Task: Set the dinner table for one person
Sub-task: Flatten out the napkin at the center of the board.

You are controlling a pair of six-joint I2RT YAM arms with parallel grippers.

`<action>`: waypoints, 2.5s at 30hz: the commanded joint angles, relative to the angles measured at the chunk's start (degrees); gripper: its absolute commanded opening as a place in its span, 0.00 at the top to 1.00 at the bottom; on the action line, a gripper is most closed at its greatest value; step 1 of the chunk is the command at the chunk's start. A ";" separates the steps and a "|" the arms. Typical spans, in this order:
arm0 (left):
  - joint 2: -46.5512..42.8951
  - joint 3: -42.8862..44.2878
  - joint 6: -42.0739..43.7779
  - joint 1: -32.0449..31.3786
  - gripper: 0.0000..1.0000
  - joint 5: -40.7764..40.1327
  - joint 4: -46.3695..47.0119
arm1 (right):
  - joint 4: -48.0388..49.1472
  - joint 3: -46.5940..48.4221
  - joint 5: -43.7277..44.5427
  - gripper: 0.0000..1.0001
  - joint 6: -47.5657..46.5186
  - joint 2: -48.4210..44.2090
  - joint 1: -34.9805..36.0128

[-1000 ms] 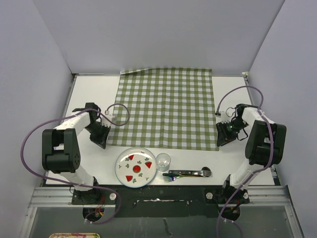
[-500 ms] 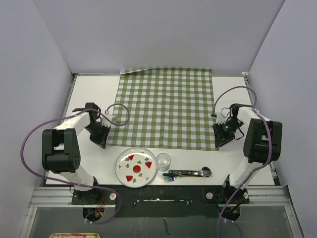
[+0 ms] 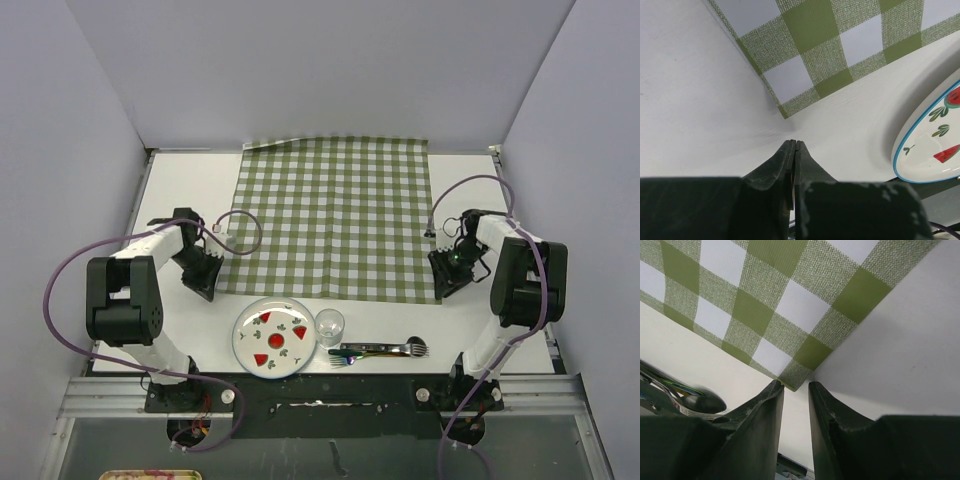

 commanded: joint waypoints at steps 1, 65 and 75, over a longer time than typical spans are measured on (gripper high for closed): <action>0.87 2.16 1.34 -0.25 1.00 0.17 0.33 | -0.46 1.39 -1.13 0.71 0.91 1.50 0.89; 2.49 9.74 -2.78 -5.78 1.00 5.02 4.04 | -19.80 8.78 5.11 1.00 -6.07 -7.21 2.70; 7.62 9.39 -3.35 -8.07 1.00 6.02 7.21 | -19.28 8.68 5.39 1.00 -5.94 -5.97 2.18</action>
